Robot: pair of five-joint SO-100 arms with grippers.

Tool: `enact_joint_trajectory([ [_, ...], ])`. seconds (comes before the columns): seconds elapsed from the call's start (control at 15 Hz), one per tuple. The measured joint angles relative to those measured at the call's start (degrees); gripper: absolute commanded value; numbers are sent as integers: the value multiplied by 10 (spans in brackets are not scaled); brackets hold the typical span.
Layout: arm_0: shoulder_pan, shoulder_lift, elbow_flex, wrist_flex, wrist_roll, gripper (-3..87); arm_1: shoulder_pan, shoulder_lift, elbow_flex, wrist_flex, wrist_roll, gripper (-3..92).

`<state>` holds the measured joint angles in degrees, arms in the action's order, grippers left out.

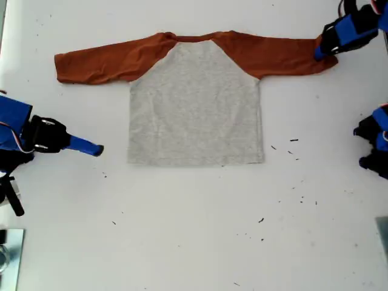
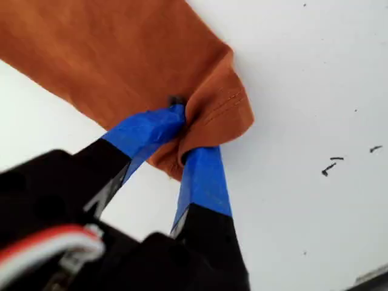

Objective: Fold t shirt

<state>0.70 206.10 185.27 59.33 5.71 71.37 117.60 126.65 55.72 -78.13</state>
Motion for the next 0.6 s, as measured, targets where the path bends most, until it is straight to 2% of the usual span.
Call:
enact_joint_trajectory([
  [0.13,-9,0,0,0,0,-2,-54,54,-34,62,33,35],
  [0.27,-9,0,0,0,0,-2,-156,89,-124,128,107,48],
  [0.33,-9,0,0,0,0,-2,-235,85,-191,151,157,216],
  [0.4,-9,0,0,0,0,-2,-338,58,-272,154,201,215],
  [0.53,-9,0,0,0,0,0,-526,-26,-451,156,234,191],
  [0.6,-9,0,0,0,0,14,-554,-25,-501,166,237,179],
])
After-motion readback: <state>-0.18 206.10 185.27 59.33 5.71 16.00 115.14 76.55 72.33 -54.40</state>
